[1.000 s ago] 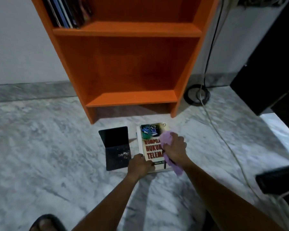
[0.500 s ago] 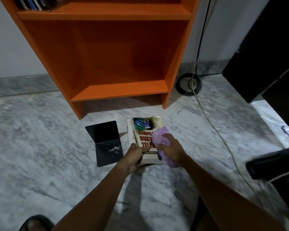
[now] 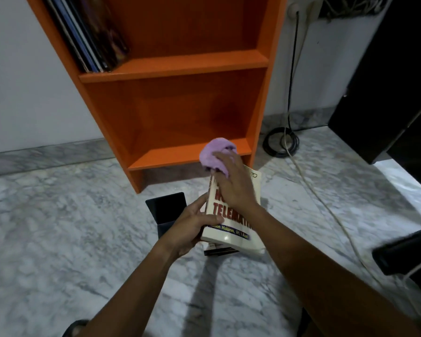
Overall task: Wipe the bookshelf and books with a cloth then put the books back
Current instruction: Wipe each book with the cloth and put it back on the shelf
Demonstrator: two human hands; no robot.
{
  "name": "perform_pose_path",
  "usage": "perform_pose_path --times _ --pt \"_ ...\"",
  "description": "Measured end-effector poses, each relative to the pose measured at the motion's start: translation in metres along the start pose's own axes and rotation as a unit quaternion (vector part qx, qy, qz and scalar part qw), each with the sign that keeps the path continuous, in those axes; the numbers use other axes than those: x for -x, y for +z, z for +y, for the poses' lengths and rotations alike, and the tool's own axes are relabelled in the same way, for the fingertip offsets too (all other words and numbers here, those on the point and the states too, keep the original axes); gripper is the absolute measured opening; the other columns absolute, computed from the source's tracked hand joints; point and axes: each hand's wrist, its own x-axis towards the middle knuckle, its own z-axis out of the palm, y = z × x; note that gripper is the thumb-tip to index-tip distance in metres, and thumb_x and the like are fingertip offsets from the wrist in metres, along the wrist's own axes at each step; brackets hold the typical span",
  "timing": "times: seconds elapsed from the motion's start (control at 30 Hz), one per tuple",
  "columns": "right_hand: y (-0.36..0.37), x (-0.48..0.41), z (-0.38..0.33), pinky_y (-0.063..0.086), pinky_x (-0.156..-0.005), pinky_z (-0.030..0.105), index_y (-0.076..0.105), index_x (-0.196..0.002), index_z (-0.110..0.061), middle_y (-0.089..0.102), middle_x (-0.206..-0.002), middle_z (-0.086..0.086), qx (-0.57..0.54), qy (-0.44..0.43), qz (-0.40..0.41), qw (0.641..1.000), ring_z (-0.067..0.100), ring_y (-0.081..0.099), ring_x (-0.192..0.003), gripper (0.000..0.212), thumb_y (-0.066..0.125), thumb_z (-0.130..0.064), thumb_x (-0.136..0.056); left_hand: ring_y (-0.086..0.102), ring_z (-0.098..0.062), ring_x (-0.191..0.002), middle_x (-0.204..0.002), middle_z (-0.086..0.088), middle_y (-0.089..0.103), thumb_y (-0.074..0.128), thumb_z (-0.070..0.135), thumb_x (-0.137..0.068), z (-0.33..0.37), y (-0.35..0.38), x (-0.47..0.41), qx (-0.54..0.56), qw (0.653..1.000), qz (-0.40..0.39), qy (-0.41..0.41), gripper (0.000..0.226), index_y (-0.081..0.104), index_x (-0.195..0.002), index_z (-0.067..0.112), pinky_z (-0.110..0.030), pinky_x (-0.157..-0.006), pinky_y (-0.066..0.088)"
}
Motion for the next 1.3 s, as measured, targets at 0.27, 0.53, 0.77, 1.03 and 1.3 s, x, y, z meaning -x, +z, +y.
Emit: perform_pose_path --times 0.27,0.53,0.77,1.03,1.3 --pt "-0.004 -0.013 0.014 0.049 -0.099 0.05 0.05 -0.136 -0.023 0.055 -0.139 0.009 -0.024 0.225 0.077 0.971 0.028 0.059 -0.116 0.059 0.03 -0.062 -0.097 0.075 -0.032 -0.092 -0.109 -0.019 0.075 0.063 -0.014 -0.086 0.027 -0.008 0.028 -0.011 0.999 -0.005 0.041 0.058 0.059 -0.132 0.021 -0.035 -0.072 0.061" --pt "0.01 0.05 -0.053 0.043 -0.102 0.035 0.053 -0.132 -0.037 0.043 -0.148 -0.008 -0.036 -0.115 -0.104 0.987 0.013 0.042 -0.138 0.034 0.045 -0.041 -0.1 0.069 -0.031 -0.086 -0.099 -0.02 0.072 0.059 -0.012 -0.082 0.025 -0.022 0.02 0.034 0.995 0.076 0.057 0.034 0.074 -0.105 0.007 -0.033 -0.068 0.056" --pt "-0.005 0.077 -0.022 0.056 -0.077 0.033 0.063 -0.112 -0.035 0.067 -0.117 0.005 -0.284 0.107 0.015 0.953 0.023 0.068 -0.101 0.016 0.055 -0.03 -0.099 0.075 -0.028 -0.086 -0.107 -0.016 0.076 0.059 -0.012 -0.085 0.044 -0.026 0.023 0.085 0.989 0.098 0.065 0.051 0.065 -0.124 0.022 -0.037 -0.062 0.06" --pt "-0.056 0.039 -0.053 0.063 -0.068 0.049 0.075 -0.112 -0.002 0.075 -0.11 0.023 -0.641 0.353 -0.072 0.678 0.039 0.076 -0.089 0.043 0.053 -0.036 -0.099 0.069 -0.035 -0.107 -0.124 -0.016 0.071 0.064 0.004 -0.081 0.064 -0.023 0.025 0.119 0.991 0.043 0.052 0.055 0.061 -0.132 0.022 -0.056 -0.095 0.055" --pt "-0.062 0.02 -0.072 0.063 -0.065 0.039 0.074 -0.102 -0.01 0.079 -0.085 0.008 -0.43 0.215 0.035 0.876 0.027 0.077 -0.075 0.012 0.068 -0.009 -0.092 0.065 -0.018 -0.119 -0.134 0.005 0.067 0.059 0.025 -0.102 0.083 -0.015 0.013 -0.176 0.971 0.135 0.086 0.043 0.049 -0.143 0.03 -0.046 -0.106 0.049"
